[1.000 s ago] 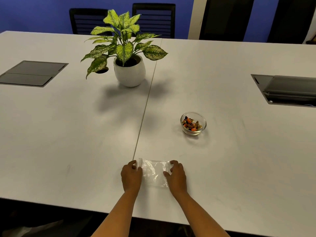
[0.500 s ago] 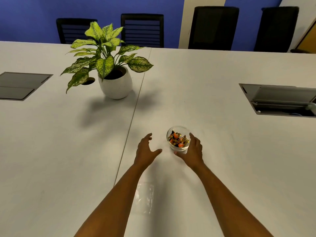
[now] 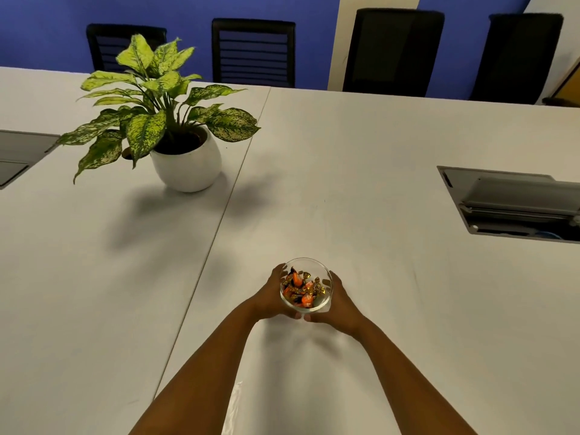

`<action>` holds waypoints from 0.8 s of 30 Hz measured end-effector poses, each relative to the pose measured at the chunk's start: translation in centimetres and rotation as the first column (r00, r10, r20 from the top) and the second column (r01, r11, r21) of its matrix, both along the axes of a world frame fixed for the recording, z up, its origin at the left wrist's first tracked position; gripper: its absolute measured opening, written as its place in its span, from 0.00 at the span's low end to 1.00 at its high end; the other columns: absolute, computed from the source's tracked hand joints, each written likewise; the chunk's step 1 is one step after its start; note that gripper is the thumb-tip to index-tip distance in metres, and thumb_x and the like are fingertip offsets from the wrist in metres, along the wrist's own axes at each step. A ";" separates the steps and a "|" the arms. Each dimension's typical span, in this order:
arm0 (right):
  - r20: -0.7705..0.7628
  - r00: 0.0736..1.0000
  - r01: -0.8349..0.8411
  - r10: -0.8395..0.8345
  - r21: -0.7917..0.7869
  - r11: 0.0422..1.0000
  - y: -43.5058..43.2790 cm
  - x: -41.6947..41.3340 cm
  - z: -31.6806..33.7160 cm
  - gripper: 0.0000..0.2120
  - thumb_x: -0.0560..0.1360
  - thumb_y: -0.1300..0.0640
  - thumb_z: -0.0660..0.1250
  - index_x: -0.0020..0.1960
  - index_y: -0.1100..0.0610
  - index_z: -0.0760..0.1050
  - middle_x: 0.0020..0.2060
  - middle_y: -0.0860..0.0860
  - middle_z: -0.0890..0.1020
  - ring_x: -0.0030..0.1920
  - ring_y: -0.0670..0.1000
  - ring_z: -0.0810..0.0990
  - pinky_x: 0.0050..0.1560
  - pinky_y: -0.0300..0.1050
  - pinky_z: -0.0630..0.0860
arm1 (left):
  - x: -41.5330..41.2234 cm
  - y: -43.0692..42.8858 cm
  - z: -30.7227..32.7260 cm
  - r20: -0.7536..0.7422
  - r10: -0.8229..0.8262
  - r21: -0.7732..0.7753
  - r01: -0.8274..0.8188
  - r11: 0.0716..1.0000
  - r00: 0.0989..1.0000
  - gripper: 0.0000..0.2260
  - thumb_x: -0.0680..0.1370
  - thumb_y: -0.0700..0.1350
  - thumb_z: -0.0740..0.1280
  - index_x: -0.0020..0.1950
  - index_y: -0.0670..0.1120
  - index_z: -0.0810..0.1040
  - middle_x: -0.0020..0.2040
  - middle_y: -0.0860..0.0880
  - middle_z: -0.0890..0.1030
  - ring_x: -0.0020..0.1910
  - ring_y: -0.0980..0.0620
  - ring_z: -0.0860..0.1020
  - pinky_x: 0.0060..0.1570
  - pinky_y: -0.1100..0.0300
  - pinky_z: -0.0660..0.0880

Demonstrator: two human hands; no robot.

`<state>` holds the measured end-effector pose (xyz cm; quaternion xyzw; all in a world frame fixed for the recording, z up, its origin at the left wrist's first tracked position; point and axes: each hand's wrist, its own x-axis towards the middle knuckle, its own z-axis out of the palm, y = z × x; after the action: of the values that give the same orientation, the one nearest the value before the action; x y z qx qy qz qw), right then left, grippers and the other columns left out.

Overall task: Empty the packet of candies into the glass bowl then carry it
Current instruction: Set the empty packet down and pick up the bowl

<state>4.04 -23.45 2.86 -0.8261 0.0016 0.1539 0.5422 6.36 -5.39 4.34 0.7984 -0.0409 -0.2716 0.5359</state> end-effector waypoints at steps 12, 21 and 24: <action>0.100 0.990 -0.122 0.104 0.203 0.972 0.0 3.7 4.9 0.29 0.60 0.71 0.77 0.52 0.45 0.77 0.45 0.35 0.83 0.48 0.25 0.77 0.41 0.21 0.74 | 3.5 1.0 2.3 0.061 0.075 -0.072 -0.071 0.995 0.995 0.48 0.63 0.31 0.78 0.74 0.43 0.51 0.73 0.43 0.62 0.67 0.50 0.67 0.64 0.57 0.73; -0.010 0.993 -0.118 0.121 0.141 0.983 6.5 14.4 8.5 0.46 0.66 0.65 0.76 0.74 0.51 0.51 0.70 0.51 0.64 0.63 0.49 0.67 0.53 0.35 0.72 | 12.7 7.8 6.7 0.200 0.142 -0.062 -0.132 0.989 0.970 0.45 0.65 0.34 0.77 0.74 0.45 0.54 0.73 0.44 0.63 0.65 0.52 0.67 0.55 0.65 0.75; -0.014 0.990 -0.136 0.139 0.141 0.981 9.2 17.5 7.8 0.45 0.66 0.64 0.76 0.74 0.51 0.52 0.73 0.52 0.62 0.63 0.48 0.67 0.56 0.38 0.72 | 15.4 10.3 6.4 0.198 0.155 -0.047 -0.149 0.988 0.968 0.44 0.65 0.34 0.78 0.73 0.46 0.55 0.73 0.44 0.63 0.69 0.47 0.68 0.64 0.52 0.74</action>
<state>21.55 -14.22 10.66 -0.7823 -0.0599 0.2003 0.5868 21.75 4.93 10.78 0.8139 -0.0377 -0.1472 0.5608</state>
